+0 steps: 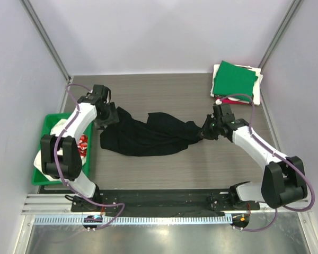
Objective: Fold and stack the t-shirts
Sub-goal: Flatten the tshirt out
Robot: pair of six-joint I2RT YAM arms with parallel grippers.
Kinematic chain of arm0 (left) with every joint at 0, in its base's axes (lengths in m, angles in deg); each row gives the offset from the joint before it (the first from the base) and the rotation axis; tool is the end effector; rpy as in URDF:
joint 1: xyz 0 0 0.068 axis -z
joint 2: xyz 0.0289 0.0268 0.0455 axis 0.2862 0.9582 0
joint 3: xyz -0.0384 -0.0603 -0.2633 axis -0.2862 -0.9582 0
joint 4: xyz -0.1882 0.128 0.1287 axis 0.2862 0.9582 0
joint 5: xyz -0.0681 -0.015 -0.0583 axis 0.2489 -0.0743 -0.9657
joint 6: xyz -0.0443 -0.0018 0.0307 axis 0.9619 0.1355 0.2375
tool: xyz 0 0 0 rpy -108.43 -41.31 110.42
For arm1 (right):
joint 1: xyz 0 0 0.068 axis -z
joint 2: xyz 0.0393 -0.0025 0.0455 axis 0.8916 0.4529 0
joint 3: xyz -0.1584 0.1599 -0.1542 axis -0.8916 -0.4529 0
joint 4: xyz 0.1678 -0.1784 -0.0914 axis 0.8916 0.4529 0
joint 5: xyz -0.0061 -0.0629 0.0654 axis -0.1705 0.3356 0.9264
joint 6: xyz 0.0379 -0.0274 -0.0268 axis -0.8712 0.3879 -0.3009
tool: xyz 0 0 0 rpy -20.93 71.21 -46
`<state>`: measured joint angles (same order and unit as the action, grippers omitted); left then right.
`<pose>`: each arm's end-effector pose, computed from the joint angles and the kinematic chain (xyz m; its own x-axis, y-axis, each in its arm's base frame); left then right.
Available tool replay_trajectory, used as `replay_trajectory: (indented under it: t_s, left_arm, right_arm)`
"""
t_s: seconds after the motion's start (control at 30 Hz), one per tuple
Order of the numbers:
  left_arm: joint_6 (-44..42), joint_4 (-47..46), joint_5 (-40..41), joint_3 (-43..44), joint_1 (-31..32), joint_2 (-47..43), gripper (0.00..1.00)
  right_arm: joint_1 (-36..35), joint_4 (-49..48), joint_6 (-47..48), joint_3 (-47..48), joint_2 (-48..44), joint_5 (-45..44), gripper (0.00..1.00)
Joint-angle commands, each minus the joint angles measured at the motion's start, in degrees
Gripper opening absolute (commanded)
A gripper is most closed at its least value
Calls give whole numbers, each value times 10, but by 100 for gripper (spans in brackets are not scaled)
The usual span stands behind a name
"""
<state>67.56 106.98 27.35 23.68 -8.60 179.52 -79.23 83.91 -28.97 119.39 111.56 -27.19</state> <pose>0.3264 -0.0438 0.2469 -0.8720 -0.3282 -0.3633 -0.3057 0.9446 -0.1195 0.2527 0.0795 0.2227 -0.8465 0.3544 -0.3972 0.1537 0.8771 0.4550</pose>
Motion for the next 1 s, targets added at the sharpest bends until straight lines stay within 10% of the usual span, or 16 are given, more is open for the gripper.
replay_trajectory:
  t_s: [0.0,0.4,0.97]
  left_arm:
    - [13,-29,3,-3,1,-58,65]
    - [67,-25,17,-97,1,-229,74]
    - [111,-185,-142,-53,63,93,70]
  right_arm:
    - [28,80,30,33,-43,-22,1]
    - [282,115,33,75,-150,-30,1]
    - [282,51,38,-26,-129,80,1]
